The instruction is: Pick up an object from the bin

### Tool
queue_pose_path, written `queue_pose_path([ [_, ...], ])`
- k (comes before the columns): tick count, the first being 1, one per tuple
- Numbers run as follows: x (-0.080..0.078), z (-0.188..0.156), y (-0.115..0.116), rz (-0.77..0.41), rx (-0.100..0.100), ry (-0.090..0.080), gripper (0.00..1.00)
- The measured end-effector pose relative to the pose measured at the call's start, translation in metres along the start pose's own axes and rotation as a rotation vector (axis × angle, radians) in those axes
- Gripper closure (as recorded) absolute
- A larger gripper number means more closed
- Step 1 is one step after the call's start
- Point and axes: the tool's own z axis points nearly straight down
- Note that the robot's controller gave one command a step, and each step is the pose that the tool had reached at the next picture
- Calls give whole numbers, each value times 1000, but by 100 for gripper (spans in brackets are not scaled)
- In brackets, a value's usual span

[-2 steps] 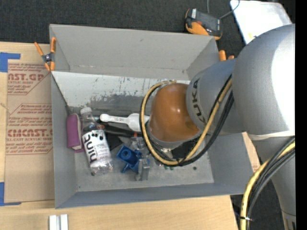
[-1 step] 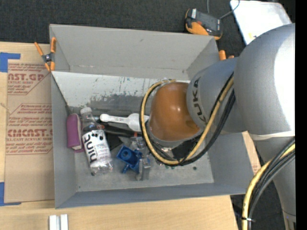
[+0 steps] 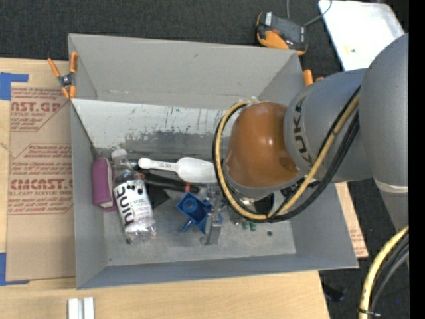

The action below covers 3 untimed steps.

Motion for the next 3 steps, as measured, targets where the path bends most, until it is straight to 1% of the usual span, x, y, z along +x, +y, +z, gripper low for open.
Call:
queue_pose_path([
  [1, 0, 0, 0, 1, 0, 0, 100],
  [2, -6, 45, 16, 64, -1, 2, 100],
  [3, -5, 52, 20, 107, -2, -4, 100],
])
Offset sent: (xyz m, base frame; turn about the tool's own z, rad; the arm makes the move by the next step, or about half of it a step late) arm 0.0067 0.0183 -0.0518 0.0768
